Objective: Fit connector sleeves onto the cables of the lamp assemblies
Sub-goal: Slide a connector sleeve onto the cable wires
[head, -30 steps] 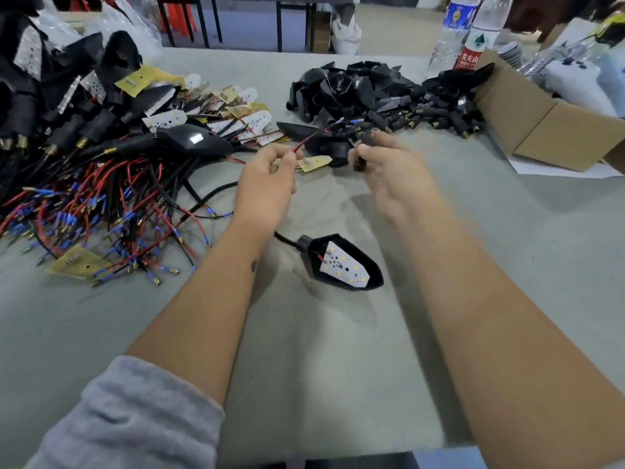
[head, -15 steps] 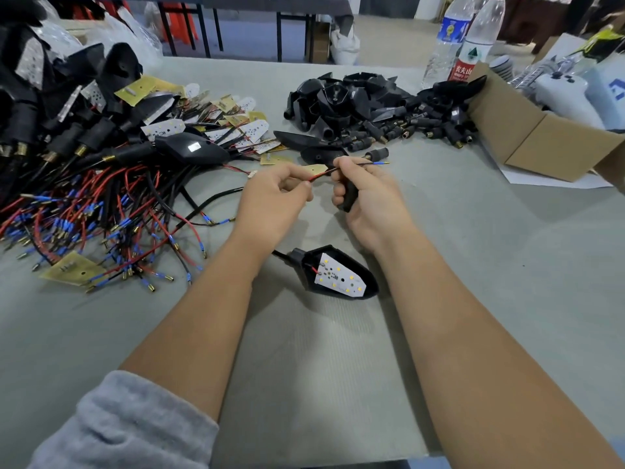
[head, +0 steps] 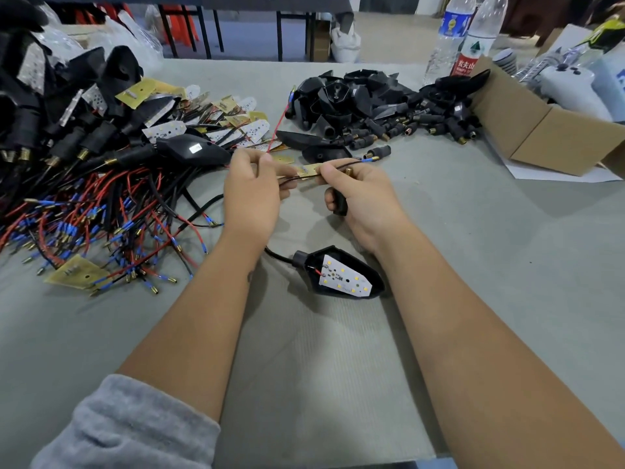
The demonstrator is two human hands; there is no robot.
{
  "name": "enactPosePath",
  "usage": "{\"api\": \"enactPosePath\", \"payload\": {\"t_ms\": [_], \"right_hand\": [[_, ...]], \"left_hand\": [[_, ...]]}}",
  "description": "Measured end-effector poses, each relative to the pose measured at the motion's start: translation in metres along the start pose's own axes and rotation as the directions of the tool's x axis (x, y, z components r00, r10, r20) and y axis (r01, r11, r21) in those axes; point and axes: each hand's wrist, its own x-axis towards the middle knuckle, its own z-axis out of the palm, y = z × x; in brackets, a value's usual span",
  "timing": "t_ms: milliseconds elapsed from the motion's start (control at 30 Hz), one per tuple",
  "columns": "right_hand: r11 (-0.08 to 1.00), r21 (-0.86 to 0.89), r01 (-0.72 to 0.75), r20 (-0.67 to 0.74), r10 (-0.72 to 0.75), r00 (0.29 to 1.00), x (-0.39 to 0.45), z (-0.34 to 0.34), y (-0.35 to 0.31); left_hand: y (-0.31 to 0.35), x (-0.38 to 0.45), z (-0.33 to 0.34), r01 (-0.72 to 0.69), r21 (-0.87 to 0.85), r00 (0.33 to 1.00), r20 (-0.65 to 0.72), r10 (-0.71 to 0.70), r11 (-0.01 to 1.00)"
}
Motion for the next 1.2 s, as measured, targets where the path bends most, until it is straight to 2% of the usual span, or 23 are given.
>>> {"api": "enactPosePath", "payload": {"t_ms": [67,200,333,467,533,667,800,1033,1200], "right_hand": [[0.997,-0.076,0.014,0.020,-0.012,1.000,-0.001,0.002,0.001],[0.988,-0.151,0.029,0.042,-0.023,0.999,-0.002,0.003,0.001],[0.990,-0.136,0.029,0.053,-0.022,0.998,-0.003,0.003,0.000],[0.997,-0.075,-0.003,0.077,0.009,0.997,-0.004,0.003,-0.003],[1.000,-0.012,-0.029,0.047,0.029,0.998,-0.004,0.003,-0.005],[0.960,0.258,-0.110,-0.063,0.130,0.989,0.000,0.001,-0.009],[0.872,0.480,-0.094,-0.088,0.154,0.984,0.003,-0.002,-0.008],[0.868,0.497,0.005,-0.204,0.112,0.973,0.005,-0.010,-0.008],[0.819,0.574,-0.011,-0.127,0.103,0.987,0.003,-0.009,-0.010]], "left_hand": [[-0.001,-0.001,-0.001,-0.035,0.039,0.999,0.010,0.035,0.999],[-0.005,-0.006,0.000,-0.156,0.274,0.983,0.135,0.123,0.949],[-0.003,-0.007,0.002,-0.153,0.241,0.973,0.204,0.104,0.958],[-0.003,-0.005,-0.001,-0.108,0.195,0.980,0.186,0.072,0.975],[-0.004,-0.004,-0.002,-0.055,0.146,0.991,0.129,0.036,0.988],[-0.004,0.000,-0.004,0.007,0.069,1.000,-0.003,-0.007,0.998],[-0.004,0.002,-0.005,0.019,0.054,1.000,-0.014,-0.018,0.998],[-0.003,0.000,-0.005,0.006,0.050,1.000,0.001,-0.006,0.999],[-0.003,-0.001,-0.004,-0.003,0.077,1.000,0.013,0.002,0.997]]}}
